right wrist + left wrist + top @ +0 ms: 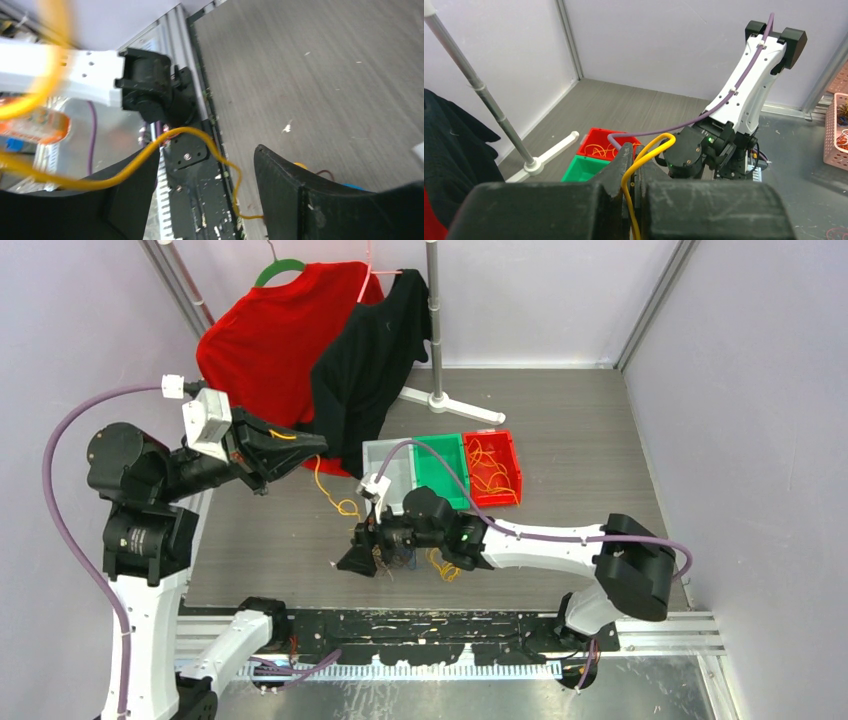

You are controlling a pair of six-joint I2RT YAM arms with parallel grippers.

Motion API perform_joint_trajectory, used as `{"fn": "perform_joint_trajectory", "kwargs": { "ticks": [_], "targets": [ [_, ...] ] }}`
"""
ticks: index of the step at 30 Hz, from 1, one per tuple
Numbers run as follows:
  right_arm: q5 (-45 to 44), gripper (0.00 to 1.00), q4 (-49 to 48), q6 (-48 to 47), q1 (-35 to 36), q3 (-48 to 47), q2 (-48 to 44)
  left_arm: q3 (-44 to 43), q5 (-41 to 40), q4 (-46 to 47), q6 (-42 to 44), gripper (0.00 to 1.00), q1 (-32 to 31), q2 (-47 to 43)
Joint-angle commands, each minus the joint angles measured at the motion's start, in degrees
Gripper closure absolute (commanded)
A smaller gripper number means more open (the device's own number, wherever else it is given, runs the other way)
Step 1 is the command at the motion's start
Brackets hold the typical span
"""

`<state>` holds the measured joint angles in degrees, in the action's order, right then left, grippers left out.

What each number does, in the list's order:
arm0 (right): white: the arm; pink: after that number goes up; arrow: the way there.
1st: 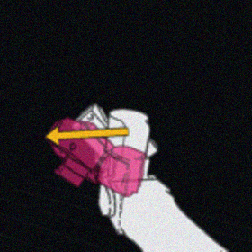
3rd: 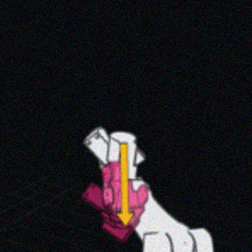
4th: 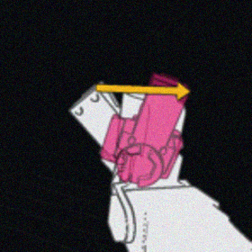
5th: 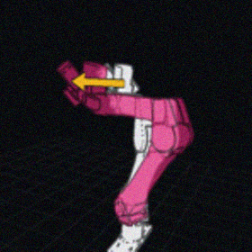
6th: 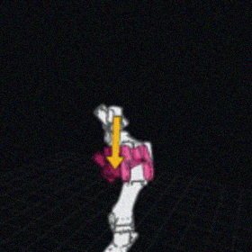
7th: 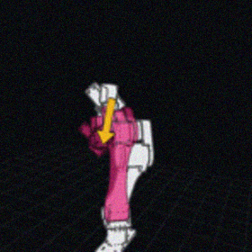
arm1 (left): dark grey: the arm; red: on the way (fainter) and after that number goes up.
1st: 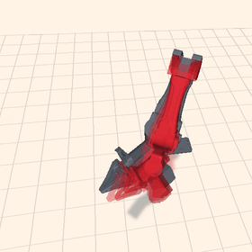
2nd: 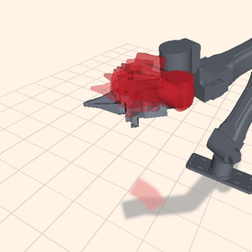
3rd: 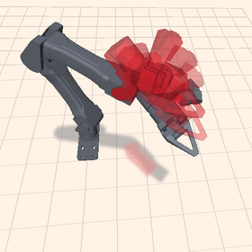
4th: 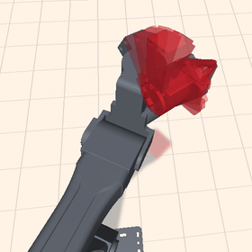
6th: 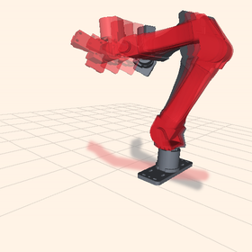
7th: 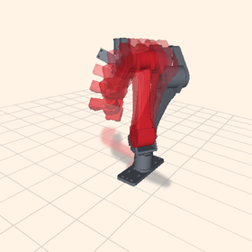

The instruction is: Untangle the cables

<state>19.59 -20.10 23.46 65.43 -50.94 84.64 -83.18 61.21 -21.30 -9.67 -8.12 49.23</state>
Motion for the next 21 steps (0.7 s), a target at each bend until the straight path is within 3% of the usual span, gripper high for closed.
{"fn": "perform_joint_trajectory", "kwargs": {
  "ticks": [1,12,21],
  "targets": [
    [-7.45,0.28,-4.31,-1.88,-0.13,-3.29,1.22,-3.44,-0.18,2.83,0.10,1.00,0.20,-0.22],
    [-12.72,0.32,-2.83,-3.12,-0.21,0.78,-1.28,-8.64,1.00,3.06,-0.42,1.00,0.21,0.04],
    [-14.42,0.36,-3.87,-2.67,-0.80,2.62,2.74,-16.27,0.61,4.85,-1.34,1.00,0.21,2.04]
  ]
}}
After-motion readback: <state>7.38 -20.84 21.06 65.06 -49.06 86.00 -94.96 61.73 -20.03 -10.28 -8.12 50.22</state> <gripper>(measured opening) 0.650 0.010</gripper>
